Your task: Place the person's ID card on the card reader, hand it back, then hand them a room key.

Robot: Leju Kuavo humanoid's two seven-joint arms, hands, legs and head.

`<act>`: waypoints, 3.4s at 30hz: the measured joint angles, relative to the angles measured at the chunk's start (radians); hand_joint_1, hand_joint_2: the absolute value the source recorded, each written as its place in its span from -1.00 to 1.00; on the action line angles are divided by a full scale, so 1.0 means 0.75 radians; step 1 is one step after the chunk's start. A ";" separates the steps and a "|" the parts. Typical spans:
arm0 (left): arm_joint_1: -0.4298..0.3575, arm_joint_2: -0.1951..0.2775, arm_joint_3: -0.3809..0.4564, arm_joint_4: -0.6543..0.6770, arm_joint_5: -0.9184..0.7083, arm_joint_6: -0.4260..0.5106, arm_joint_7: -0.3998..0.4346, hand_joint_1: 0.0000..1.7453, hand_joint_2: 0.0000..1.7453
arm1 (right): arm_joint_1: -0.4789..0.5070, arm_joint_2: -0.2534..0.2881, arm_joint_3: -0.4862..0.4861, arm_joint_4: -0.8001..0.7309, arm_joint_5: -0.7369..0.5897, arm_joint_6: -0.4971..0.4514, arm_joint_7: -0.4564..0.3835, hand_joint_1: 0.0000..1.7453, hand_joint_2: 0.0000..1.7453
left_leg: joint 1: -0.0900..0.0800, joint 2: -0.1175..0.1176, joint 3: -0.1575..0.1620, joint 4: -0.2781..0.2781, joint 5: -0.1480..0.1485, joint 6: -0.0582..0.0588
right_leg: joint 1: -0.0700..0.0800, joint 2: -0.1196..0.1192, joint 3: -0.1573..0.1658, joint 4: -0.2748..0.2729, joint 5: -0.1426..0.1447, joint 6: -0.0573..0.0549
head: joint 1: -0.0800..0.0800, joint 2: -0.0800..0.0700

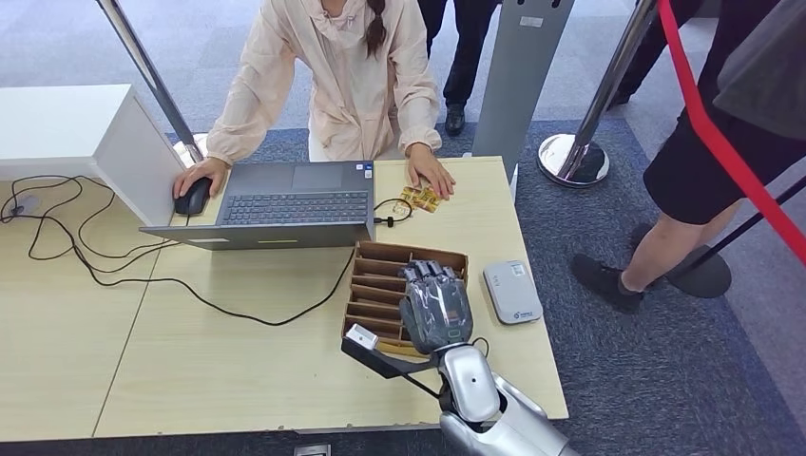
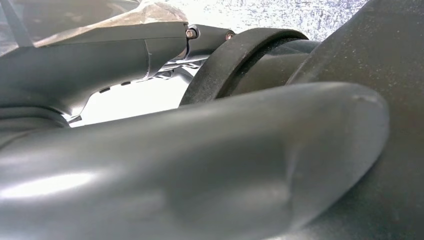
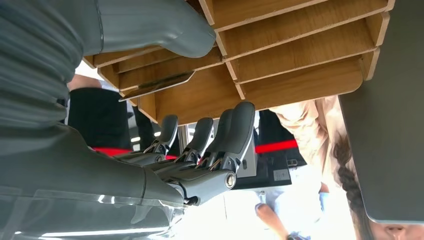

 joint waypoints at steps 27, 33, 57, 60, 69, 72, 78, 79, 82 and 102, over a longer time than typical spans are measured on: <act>0.000 0.005 0.000 0.000 0.000 -0.002 -0.007 -1.00 -1.00 | -0.001 -0.021 0.000 -0.003 0.142 0.043 0.055 0.38 1.00 | 0.000 0.000 0.000 0.000 0.000 0.000 | 0.000 0.000 0.000 0.000 0.000 0.000 | 0.000 0.000; 0.001 0.005 0.000 0.000 0.000 -0.002 -0.009 -1.00 -1.00 | -0.001 -0.026 0.000 -0.006 0.150 0.056 0.062 0.39 1.00 | 0.000 0.000 0.000 0.000 0.000 0.000 | 0.000 0.000 0.000 0.000 0.000 0.000 | 0.000 0.000; 0.001 0.004 0.000 0.000 0.000 -0.001 -0.010 -1.00 -1.00 | -0.001 -0.027 0.000 -0.015 0.144 0.053 0.067 0.66 1.00 | 0.000 0.000 0.000 0.000 0.000 0.000 | 0.000 0.000 0.000 0.000 0.000 0.000 | 0.000 0.000; 0.001 0.004 0.000 0.000 0.000 -0.001 -0.010 -1.00 -1.00 | -0.001 -0.027 0.000 -0.018 0.147 0.047 0.066 0.72 1.00 | 0.000 0.000 0.000 0.000 0.000 0.000 | 0.000 0.000 0.000 0.000 0.000 0.000 | 0.000 0.000; 0.001 0.004 0.000 0.000 0.000 -0.001 -0.010 -1.00 -1.00 | -0.002 -0.028 -0.003 -0.056 0.164 0.037 0.066 0.85 1.00 | 0.000 0.000 0.000 0.000 0.000 0.000 | 0.000 0.000 0.000 0.000 0.000 0.000 | 0.000 0.000; 0.001 0.004 0.000 0.000 0.000 -0.001 -0.010 -1.00 -1.00 | -0.002 -0.030 -0.006 -0.070 0.167 0.033 0.066 0.84 1.00 | 0.000 0.000 0.000 0.000 0.000 0.000 | 0.000 0.000 0.000 0.000 0.000 0.000 | 0.000 0.000; 0.001 0.004 0.000 0.000 0.000 -0.001 -0.010 -1.00 -1.00 | -0.002 -0.038 -0.009 -0.098 0.171 0.028 0.066 0.67 1.00 | 0.000 0.000 0.000 0.000 0.000 0.000 | 0.000 0.000 0.000 0.000 0.000 0.000 | 0.000 0.000; 0.001 0.004 0.000 0.000 0.000 -0.001 -0.010 -1.00 -1.00 | -0.002 -0.039 -0.009 -0.102 0.171 0.027 0.066 0.60 1.00 | 0.000 0.000 0.000 0.000 0.000 0.000 | 0.000 0.000 0.000 0.000 0.000 0.000 | 0.000 0.000; 0.001 0.004 0.000 0.000 0.000 -0.001 -0.011 -1.00 -1.00 | -0.003 -0.044 -0.011 -0.121 0.095 0.037 0.044 0.35 1.00 | 0.000 0.000 0.000 0.000 0.000 0.000 | 0.000 0.000 0.000 0.000 0.000 0.000 | 0.000 0.000; 0.006 0.010 0.001 0.001 0.000 0.001 -0.032 -1.00 -1.00 | -0.013 -0.361 -0.128 -0.736 -0.182 0.437 0.060 -0.10 1.00 | 0.000 0.000 0.001 0.001 0.000 0.000 | 0.000 0.000 0.000 -0.001 0.000 0.000 | 0.000 0.000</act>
